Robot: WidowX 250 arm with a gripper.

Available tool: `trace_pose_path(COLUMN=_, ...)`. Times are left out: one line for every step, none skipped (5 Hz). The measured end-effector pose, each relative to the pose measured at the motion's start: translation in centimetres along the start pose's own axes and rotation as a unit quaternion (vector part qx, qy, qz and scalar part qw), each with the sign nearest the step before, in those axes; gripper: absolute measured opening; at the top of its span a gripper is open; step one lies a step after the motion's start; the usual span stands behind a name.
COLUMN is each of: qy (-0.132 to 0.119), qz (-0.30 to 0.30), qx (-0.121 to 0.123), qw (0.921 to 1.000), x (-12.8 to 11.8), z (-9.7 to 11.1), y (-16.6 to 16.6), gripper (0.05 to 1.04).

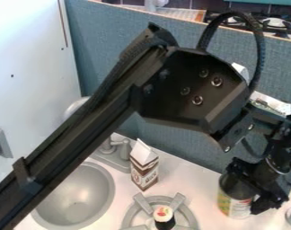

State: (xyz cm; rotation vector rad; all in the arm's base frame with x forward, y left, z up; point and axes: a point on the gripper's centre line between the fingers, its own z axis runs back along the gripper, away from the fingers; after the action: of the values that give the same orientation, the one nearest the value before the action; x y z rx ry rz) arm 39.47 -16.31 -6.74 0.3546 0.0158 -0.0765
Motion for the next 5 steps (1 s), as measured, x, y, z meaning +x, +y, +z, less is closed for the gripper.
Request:
trace_pose_path(qy=0.01, qz=0.016, qx=0.015, qw=0.9997, x=-1.4, z=-0.7, y=0.8, gripper=1.0)
trace_pose_path(qy=0.028, qz=0.017, qx=0.034, qw=0.9989, x=-1.9, z=-0.8, y=1.5, gripper=1.0)
trace_pose_path(qy=0.028, qz=0.013, qx=0.053, qw=0.9981, x=-1.8, z=-0.7, y=2.1, gripper=1.0)
trace_pose_path(qy=0.031, qz=0.015, qx=0.052, qw=0.998, x=-1.6, z=-1.1, y=2.9, gripper=1.0)
trace_pose_path(qy=0.027, qz=0.016, qx=0.048, qw=0.9984, x=-1.5, z=-1.2, y=3.0, gripper=1.0)
